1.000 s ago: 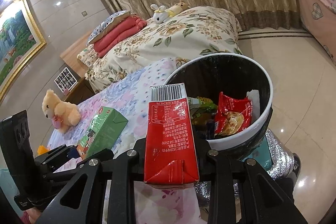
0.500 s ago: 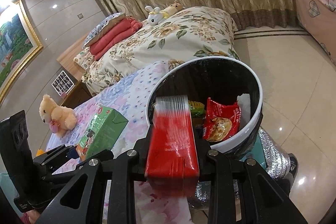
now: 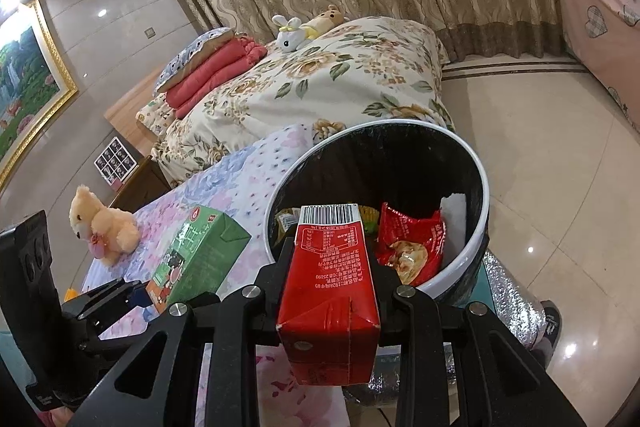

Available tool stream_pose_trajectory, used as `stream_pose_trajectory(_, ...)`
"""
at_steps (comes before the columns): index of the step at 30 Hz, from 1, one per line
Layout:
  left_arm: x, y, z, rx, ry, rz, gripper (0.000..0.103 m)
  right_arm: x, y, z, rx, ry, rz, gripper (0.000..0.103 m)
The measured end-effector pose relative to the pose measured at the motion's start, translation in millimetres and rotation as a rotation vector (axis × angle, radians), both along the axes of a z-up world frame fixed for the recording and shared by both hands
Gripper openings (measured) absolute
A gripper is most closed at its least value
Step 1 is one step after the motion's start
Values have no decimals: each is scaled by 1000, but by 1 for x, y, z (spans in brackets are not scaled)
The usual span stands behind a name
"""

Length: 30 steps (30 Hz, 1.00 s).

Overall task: Collect trash
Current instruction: 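Carry the green milk carton and red juice carton over the bin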

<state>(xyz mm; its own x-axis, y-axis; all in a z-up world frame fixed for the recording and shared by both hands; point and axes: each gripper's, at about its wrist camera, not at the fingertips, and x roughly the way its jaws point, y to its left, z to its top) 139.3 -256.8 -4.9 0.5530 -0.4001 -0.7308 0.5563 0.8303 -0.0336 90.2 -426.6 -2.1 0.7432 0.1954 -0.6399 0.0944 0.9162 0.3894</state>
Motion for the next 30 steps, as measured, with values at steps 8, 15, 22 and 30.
stream_pose_trajectory(8, 4, -9, -2, 8, 5, -13, 47, 3, -8, 0, 2, -1, -16, 29)
stream_pose_trajectory(15, 6, -18, -2, 15, 4, -29, 47, 7, -14, 0, 3, 1, -27, 29)
stream_pose_trajectory(22, 8, -28, -1, 22, 0, -44, 47, 10, -20, 0, 5, -1, -37, 29)
stream_pose_trajectory(30, 12, -35, -2, 30, -1, -53, 47, 15, -24, 1, 8, -3, -43, 29)
